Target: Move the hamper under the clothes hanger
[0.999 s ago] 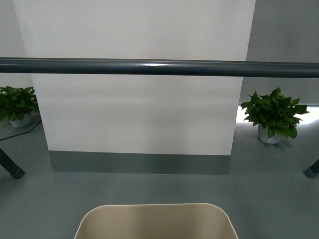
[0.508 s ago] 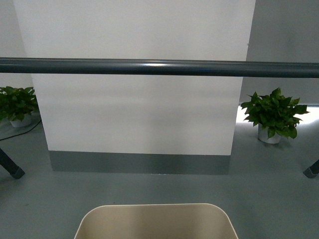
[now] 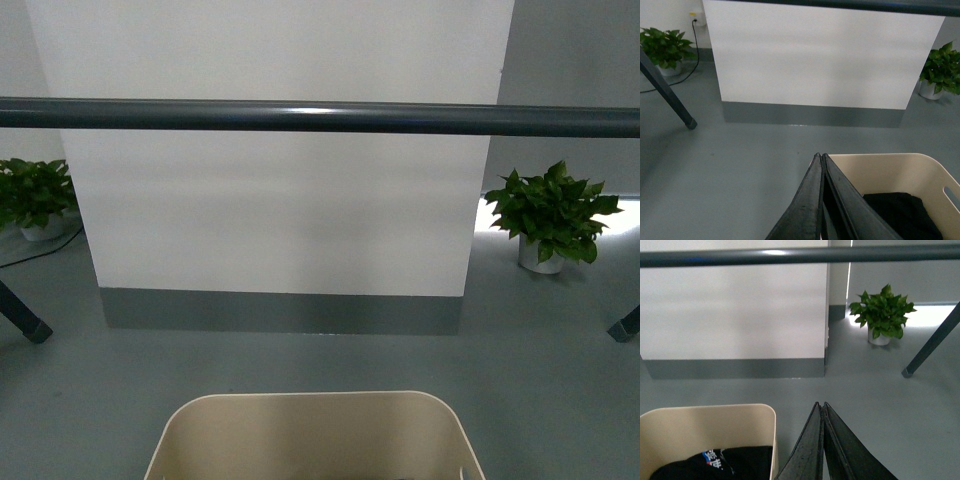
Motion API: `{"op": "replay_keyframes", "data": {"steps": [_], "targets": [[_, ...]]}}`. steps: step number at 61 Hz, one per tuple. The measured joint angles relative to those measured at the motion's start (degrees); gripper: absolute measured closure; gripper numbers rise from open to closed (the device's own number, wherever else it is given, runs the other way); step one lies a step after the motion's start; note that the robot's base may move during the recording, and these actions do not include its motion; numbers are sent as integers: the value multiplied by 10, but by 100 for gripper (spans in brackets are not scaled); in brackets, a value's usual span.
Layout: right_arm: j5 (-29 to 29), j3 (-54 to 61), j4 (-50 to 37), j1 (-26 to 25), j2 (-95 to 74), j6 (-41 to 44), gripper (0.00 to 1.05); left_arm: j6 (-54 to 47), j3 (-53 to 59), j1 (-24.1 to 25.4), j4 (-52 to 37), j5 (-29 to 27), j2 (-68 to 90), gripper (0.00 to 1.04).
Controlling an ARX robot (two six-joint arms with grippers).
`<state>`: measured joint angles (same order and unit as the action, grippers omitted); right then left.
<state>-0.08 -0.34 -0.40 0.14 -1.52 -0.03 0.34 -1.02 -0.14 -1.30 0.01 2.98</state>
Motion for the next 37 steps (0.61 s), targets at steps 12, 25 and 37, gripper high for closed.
{"op": "replay_keyframes", "data": {"steps": [12, 25, 37], "targets": [[0, 0, 3, 0, 12, 0, 103, 0, 0, 0, 12, 0, -26, 101], [0, 0, 3, 0, 13, 0, 103, 0, 0, 0, 12, 0, -27, 101], [0, 0, 3, 0, 13, 0, 103, 0, 0, 0, 12, 0, -27, 101]]}}
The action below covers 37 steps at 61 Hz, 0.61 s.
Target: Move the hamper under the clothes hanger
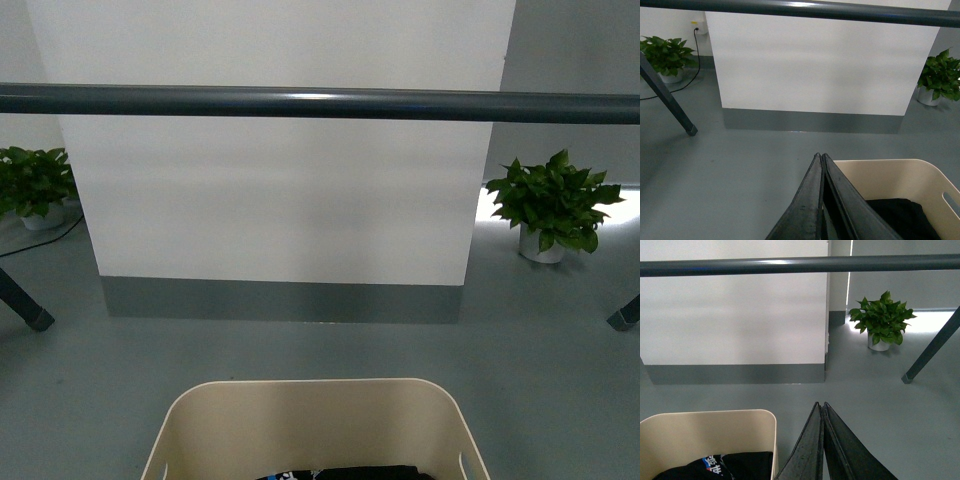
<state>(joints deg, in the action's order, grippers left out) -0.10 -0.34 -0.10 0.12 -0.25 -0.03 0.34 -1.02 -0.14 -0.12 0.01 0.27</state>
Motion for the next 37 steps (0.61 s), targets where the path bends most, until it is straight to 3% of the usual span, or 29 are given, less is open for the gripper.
{"op": "replay_keyframes", "data": {"steps": [14, 16, 37], "targets": [[0, 0, 0, 0, 0, 0, 103, 0, 0, 0, 0, 0, 0, 101], [0, 0, 0, 0, 0, 0, 99, 1, 0, 0, 0, 0, 0, 100], [0, 0, 0, 0, 0, 0, 51, 0, 0, 0, 0, 0, 0, 52]]}}
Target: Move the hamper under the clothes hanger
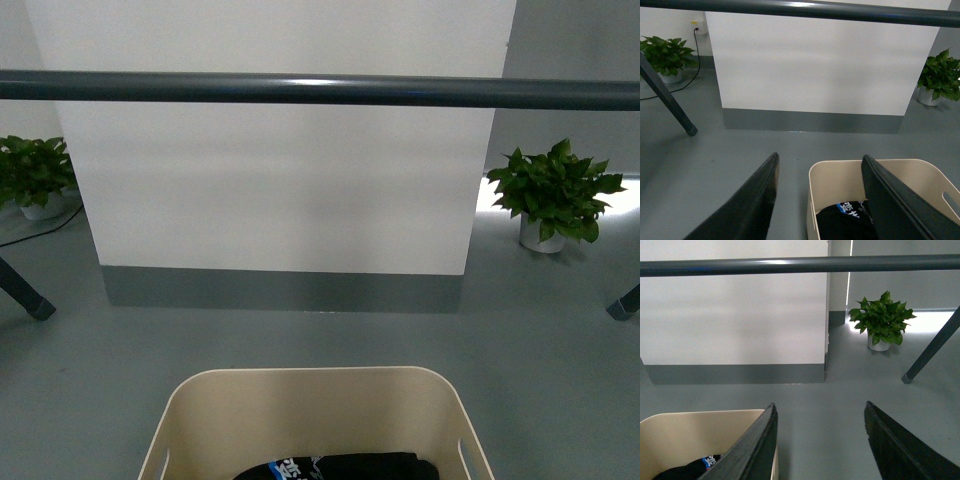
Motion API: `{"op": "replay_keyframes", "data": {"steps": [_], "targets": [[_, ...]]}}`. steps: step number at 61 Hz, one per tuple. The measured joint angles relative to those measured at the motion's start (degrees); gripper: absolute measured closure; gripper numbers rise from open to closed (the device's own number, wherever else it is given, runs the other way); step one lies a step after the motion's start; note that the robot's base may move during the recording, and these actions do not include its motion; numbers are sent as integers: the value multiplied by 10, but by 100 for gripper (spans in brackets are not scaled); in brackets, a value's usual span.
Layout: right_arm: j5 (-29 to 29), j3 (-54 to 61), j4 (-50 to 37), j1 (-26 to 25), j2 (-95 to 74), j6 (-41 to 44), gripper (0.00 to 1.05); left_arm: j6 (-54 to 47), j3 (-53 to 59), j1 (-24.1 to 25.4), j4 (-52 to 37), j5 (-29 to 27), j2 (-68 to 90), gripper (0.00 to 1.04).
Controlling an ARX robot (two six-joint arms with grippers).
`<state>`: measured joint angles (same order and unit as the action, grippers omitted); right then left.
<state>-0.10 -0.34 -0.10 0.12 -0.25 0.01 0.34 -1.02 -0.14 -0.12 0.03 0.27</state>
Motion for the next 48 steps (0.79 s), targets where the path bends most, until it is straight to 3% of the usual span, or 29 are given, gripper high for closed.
{"op": "replay_keyframes", "data": {"steps": [19, 48], "targets": [[0, 0, 0, 0, 0, 0, 6, 0, 0, 0, 0, 0, 0, 6], [0, 0, 0, 0, 0, 0, 8, -1, 0, 0, 0, 0, 0, 7]]}}
